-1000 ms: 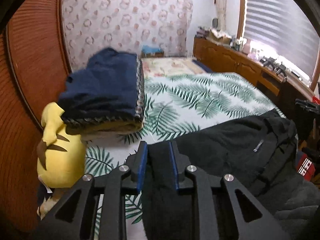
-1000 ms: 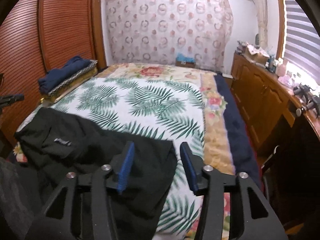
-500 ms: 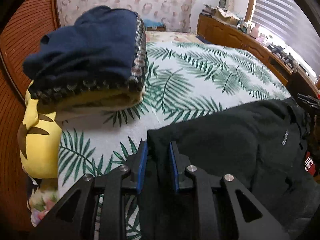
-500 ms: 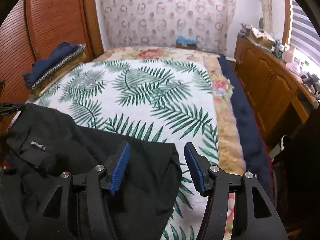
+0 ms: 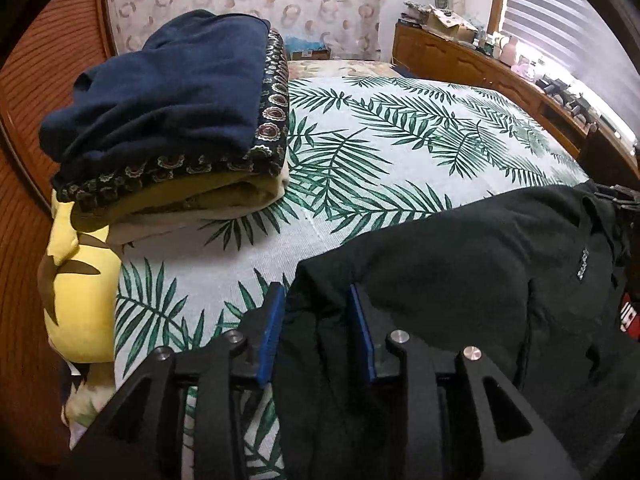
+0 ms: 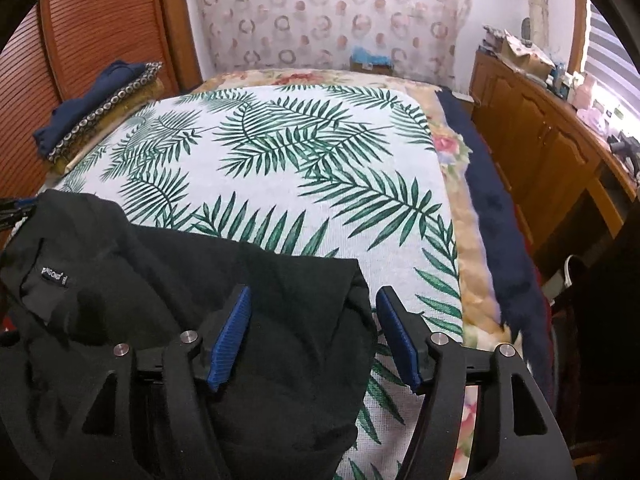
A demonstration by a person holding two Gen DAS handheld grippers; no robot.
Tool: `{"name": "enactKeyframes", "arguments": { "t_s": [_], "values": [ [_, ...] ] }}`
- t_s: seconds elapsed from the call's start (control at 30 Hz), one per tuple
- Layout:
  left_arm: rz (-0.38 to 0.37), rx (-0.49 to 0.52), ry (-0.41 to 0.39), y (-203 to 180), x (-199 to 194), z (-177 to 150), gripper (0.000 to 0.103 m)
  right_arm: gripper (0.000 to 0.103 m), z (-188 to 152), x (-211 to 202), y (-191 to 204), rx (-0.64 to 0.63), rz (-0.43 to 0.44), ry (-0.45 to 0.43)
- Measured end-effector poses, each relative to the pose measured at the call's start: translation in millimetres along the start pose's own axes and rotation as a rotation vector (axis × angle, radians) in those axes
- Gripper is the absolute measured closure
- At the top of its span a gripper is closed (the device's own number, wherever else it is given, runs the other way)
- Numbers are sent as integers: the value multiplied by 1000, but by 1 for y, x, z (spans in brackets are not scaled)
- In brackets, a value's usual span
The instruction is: Fold small clothes
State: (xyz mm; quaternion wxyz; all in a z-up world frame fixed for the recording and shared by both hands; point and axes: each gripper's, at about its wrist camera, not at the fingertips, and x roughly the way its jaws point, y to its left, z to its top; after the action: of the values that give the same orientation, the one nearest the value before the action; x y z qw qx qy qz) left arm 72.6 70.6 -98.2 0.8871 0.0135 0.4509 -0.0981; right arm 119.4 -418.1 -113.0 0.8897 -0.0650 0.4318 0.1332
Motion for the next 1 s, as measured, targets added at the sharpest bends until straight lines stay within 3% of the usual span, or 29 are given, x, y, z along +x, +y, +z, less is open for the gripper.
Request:
{"name": "enactKeyframes", "arguments": {
  "t_s": [0.1,0.27,0.33,0.37,0.4,0.43,0.53,0.77,1.0],
  "values": [
    [-34,-34,11,7,1,2,69,37,-1,2,-2,14,7,8],
    [-22,-33,2,4,2,1,69,40,-2,4,4,-8,7,9],
    [-26,-40,-1,4,2,1,69,49,-2,3,6,-24,20,8],
    [-37,-37,-5,3,2,0,71,60,-2,2,8,-31,32,8],
    [-54,-24,-10,1,1,0,82,76,-2,1,10,-37,56,9],
    [-82,-7,-14,-2,1,-2,91,85,-2,1,12,-38,78,11],
    [-101,51,-45,-12,-10,-5,95,92,-3,-8,17,-43,96,-20],
    [-182,-2,-316,-16,-109,13,96,94,11,-80,20,11,117,-199],
    [-177,39,-547,-25,-209,37,96,95,48,-190,34,-59,105,-407]
  ]
}}
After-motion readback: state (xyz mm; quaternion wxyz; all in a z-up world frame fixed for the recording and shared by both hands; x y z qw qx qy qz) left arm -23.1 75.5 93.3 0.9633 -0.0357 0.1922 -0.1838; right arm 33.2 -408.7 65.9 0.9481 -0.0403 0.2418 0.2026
